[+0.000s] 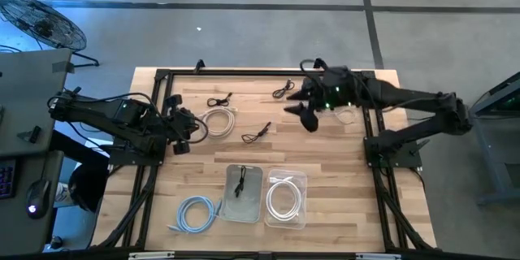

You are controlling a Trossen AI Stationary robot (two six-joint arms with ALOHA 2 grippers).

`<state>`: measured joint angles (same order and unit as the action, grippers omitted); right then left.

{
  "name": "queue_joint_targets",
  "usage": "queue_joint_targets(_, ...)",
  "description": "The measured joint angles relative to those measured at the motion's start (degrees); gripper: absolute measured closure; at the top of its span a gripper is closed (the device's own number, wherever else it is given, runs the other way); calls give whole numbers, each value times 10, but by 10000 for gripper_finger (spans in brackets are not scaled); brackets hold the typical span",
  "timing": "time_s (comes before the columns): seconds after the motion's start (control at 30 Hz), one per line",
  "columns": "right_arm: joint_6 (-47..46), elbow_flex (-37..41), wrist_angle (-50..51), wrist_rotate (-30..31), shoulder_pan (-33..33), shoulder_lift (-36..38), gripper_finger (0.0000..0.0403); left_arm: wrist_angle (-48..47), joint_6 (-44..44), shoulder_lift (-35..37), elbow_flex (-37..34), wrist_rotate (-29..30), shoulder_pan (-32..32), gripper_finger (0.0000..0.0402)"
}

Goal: Pick & Place USB Port
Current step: Put the black USB cable into the gray bin

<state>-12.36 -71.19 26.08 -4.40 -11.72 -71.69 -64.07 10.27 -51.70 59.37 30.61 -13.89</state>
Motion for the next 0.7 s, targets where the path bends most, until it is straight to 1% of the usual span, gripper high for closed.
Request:
queue_joint_targets(0.1,28,-59,52,1,-24,-30,165,-1,-17,1,0,1,0,247)
queue_joint_targets(0.2,64,-134,116,1,-43,-74,153,-5,-34,5,0,1,0,247)
queue_joint_targets(0.33,121,-245,206,16,-65,-143,151,-7,-55,13,0,1,0,247)
queue_joint_targets(0.43,142,-337,294,24,-84,-196,150,-9,-61,22,0,0,0,247)
queue_joint_targets(0.6,166,-483,468,23,-114,-275,150,-23,-56,42,0,0,0,247)
queue_joint_targets(0.7,189,-547,542,10,-131,-310,150,-22,-50,49,0,0,0,247)
